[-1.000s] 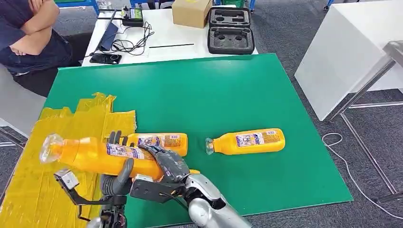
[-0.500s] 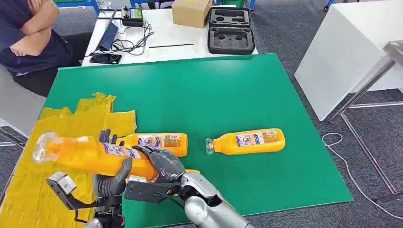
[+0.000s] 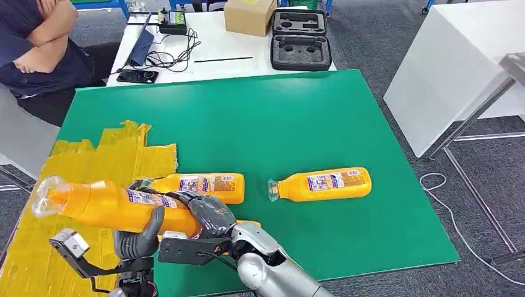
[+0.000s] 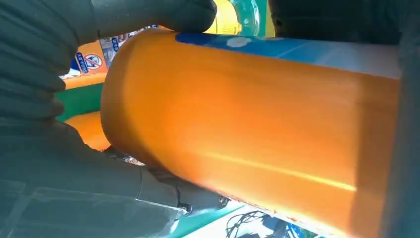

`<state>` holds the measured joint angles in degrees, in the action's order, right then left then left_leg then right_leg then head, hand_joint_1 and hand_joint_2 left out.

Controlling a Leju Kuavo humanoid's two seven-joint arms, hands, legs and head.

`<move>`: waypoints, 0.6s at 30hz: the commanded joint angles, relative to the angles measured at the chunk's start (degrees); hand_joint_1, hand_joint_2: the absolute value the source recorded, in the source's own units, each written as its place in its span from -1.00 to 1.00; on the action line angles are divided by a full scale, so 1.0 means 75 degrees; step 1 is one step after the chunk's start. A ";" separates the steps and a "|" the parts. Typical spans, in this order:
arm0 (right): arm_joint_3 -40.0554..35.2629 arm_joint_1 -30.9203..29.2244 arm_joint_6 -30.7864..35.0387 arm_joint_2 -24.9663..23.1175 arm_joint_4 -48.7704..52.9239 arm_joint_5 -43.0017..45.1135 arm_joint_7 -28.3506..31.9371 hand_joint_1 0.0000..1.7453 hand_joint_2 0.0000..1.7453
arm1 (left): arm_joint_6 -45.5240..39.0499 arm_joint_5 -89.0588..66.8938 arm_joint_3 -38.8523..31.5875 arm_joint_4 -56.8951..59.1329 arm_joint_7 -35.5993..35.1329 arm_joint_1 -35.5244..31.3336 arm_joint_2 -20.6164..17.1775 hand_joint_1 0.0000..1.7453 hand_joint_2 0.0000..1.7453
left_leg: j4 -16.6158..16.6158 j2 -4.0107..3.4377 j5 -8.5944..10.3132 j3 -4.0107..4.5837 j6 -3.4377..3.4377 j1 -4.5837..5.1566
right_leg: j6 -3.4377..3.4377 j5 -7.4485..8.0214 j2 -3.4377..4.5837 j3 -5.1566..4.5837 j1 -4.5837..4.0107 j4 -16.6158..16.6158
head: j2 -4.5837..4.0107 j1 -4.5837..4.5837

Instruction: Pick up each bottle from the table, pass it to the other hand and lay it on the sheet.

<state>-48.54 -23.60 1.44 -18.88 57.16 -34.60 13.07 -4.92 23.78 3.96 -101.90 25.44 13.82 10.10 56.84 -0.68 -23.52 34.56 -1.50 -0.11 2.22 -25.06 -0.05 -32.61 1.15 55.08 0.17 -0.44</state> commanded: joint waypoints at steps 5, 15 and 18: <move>0.0488 0.0292 -0.0245 0.0836 0.0902 0.0746 0.0197 -1.00 -1.00 | -0.0011 -0.0145 -0.0757 -0.0220 0.0016 -0.0257 -0.0003 1.00 1.00 | -0.0003 0.0031 -0.0001 -0.0012 0.0006 -0.0006 | -0.0010 -0.0007 -0.0026 0.0020 -0.0007 -0.0007 | 0.0000 0.0000; 0.1476 0.1257 0.0140 0.1554 0.2432 0.0577 0.0246 -1.00 -1.00 | -0.1979 -0.4341 -0.2123 -0.0197 0.0619 -0.0688 -0.0252 1.00 1.00 | 0.0001 0.0028 -0.0007 -0.0020 0.0010 -0.0010 | -0.0016 -0.0008 -0.0020 0.0030 -0.0010 -0.0007 | 0.0000 0.0000; 0.1567 0.1656 0.0235 0.1961 0.3120 0.0645 0.0214 -1.00 -1.00 | -0.3718 -0.7000 -0.2072 0.0611 0.0399 -0.1262 -0.1024 1.00 1.00 | -0.0003 0.0039 -0.0002 -0.0017 0.0010 -0.0009 | -0.0017 -0.0007 -0.0031 0.0030 -0.0010 -0.0008 | 0.0000 0.0000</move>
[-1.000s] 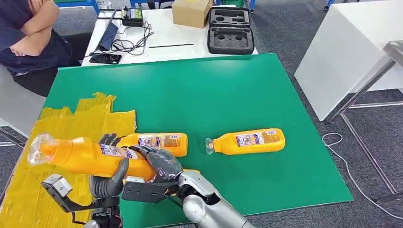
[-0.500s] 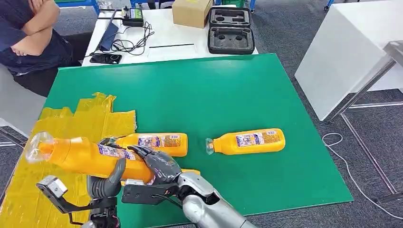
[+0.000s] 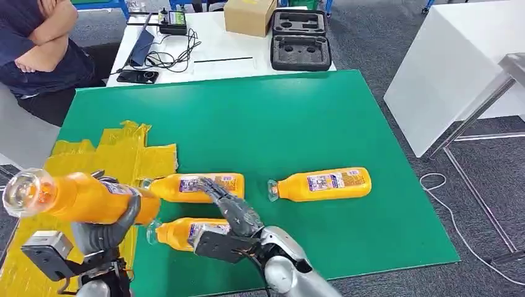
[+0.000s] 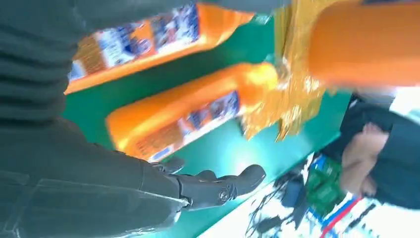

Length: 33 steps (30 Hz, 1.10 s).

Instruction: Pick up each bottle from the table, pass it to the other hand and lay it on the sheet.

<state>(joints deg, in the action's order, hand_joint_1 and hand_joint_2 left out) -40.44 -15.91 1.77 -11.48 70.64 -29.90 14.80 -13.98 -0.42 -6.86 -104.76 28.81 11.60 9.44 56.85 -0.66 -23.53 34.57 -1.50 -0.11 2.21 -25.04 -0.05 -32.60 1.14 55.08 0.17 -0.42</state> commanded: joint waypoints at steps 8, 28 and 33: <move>0.0321 0.1231 0.0021 0.1206 0.2150 0.0016 -0.0138 -1.00 -1.00 | -0.3470 -1.0302 -0.1363 0.4231 -0.0805 -0.3222 -0.1406 1.00 1.00 | -0.0011 0.0057 0.0013 -0.0020 0.0013 -0.0002 | -0.0015 -0.0005 -0.0049 0.0028 -0.0004 -0.0006 | 0.0000 0.0000; 0.0146 0.0855 -0.0159 0.1385 0.1608 0.0400 0.0093 -1.00 -1.00 | -0.3470 -1.1485 0.0277 0.8078 -0.2489 -0.4518 -0.2670 1.00 1.00 | -0.0005 0.0004 0.0014 -0.0016 0.0018 -0.0006 | -0.0031 0.0015 -0.0001 0.0010 -0.0006 -0.0005 | 0.0000 0.0000; -0.0145 0.0476 -0.0130 0.1403 0.1183 0.0684 0.0141 -1.00 -1.00 | -0.3470 -1.1535 0.0232 0.9595 -0.2728 -0.5496 -0.2776 1.00 1.00 | -0.0002 0.0012 0.0017 -0.0009 0.0019 -0.0009 | -0.0032 0.0015 -0.0009 0.0005 -0.0010 -0.0002 | 0.0000 -0.0003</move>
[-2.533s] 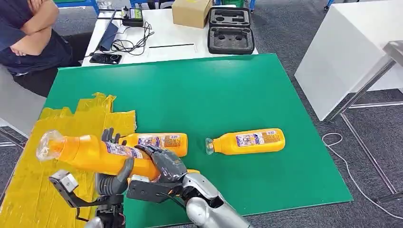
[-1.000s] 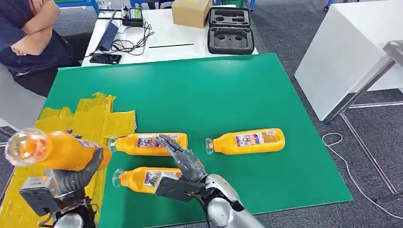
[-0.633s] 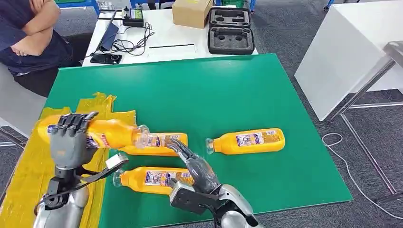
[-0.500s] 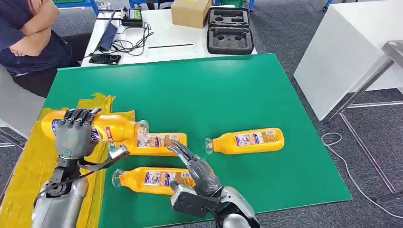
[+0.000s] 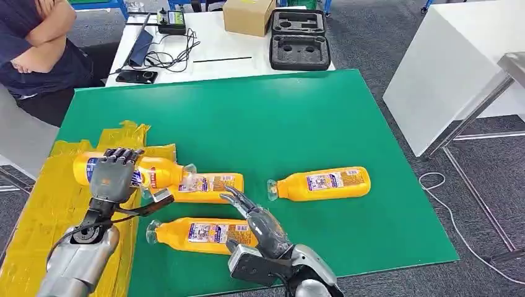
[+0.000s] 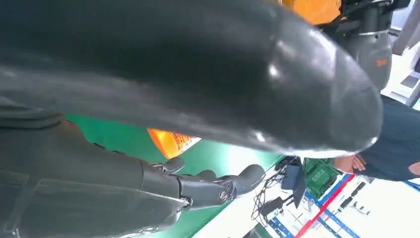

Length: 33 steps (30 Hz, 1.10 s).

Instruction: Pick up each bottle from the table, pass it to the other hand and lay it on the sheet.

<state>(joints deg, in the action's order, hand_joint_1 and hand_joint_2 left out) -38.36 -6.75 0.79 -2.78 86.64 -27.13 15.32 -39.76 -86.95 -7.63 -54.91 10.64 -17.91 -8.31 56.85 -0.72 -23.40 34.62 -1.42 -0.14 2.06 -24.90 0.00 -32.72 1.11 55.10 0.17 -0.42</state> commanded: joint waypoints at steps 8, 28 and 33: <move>-0.0545 -0.0692 0.0053 0.0286 -0.1103 0.0393 0.0072 -1.00 -1.00 | -0.0032 0.0494 0.0204 0.4875 -0.0466 -0.2792 -0.0427 -1.00 1.00 | 0.0000 0.0021 0.0010 -0.0007 0.0004 -0.0010 | -0.0009 -0.0001 -0.0018 0.0022 -0.0010 -0.0002 | 0.0000 0.0006; -0.0615 -0.0668 0.0083 0.0417 -0.1221 0.0491 0.0136 -1.00 -1.00 | 0.0511 0.2511 -0.0699 0.4768 0.1148 -0.2792 -0.0262 -1.00 -1.00 | 0.0005 0.0017 -0.0001 -0.0015 0.0008 -0.0012 | -0.0009 -0.0005 -0.0011 0.0031 -0.0012 0.0000 | 0.0000 0.0000; -0.0551 -0.0507 0.0159 0.0452 -0.1170 0.0421 0.0114 -1.00 -1.00 | 0.0700 0.3817 -0.1118 0.4349 0.1947 -0.2764 -0.0110 -1.00 -1.00 | 0.0002 0.0022 0.0008 -0.0002 0.0004 -0.0007 | -0.0002 0.0000 -0.0018 0.0019 -0.0007 -0.0001 | 0.0000 0.0000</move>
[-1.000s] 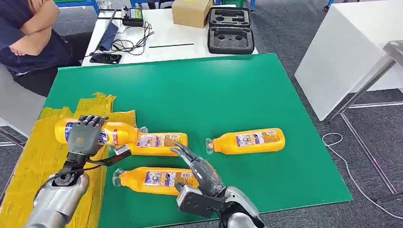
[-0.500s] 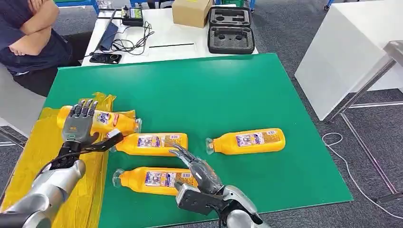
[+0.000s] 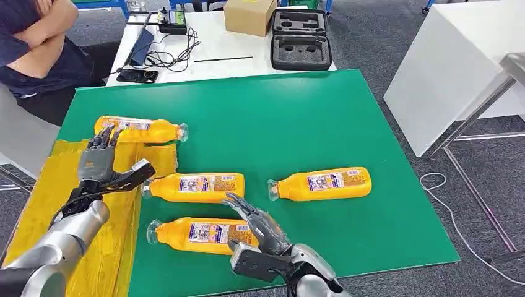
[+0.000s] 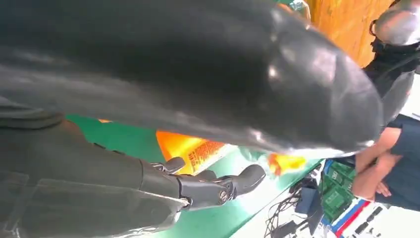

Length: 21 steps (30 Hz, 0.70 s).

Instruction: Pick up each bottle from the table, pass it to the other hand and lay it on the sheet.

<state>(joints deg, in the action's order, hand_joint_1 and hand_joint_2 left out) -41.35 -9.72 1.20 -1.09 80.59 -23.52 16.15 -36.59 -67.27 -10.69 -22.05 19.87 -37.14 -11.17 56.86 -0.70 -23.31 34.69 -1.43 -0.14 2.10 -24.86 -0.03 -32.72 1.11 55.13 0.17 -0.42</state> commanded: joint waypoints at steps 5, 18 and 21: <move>-0.0156 -0.0118 0.0258 0.0222 -0.0372 -0.0307 -0.0111 -1.00 -1.00 | 0.0318 0.2181 -0.1150 -0.0467 0.1331 -0.0082 0.0440 -1.00 -1.00 | 0.0002 0.0021 -0.0008 -0.0020 0.0008 -0.0009 | -0.0013 -0.0008 -0.0015 0.0027 -0.0009 -0.0005 | 0.0000 -0.0003; -0.0642 -0.1261 0.0636 -0.0685 -0.2690 -0.3255 -0.2304 -1.00 1.00 | 0.1429 0.9327 0.1163 -0.7343 0.1683 0.2572 0.1225 -1.00 -1.00 | 0.0013 0.0017 -0.0012 -0.0007 0.0010 -0.0013 | -0.0014 -0.0011 -0.0012 0.0013 -0.0012 0.0000 | 0.0000 0.0003; -0.0832 -0.1692 0.0399 -0.1152 -0.3350 -0.3407 -0.2334 -1.00 1.00 | 0.1249 0.9515 0.1502 -0.7173 0.1760 0.2431 0.1218 -1.00 -1.00 | 0.0007 0.0010 -0.0005 0.0009 0.0008 -0.0009 | -0.0012 -0.0001 -0.0006 -0.0003 -0.0009 -0.0002 | 0.0000 0.0000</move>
<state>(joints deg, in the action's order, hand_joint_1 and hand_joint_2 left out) -43.32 -14.13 6.56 -3.24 71.16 -46.63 -0.13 -25.55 1.42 -8.93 -67.07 32.63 -19.88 -3.76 56.87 -0.67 -23.32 34.83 -1.44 -0.13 2.11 -24.86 -0.06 -32.83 1.11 55.11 0.17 -0.42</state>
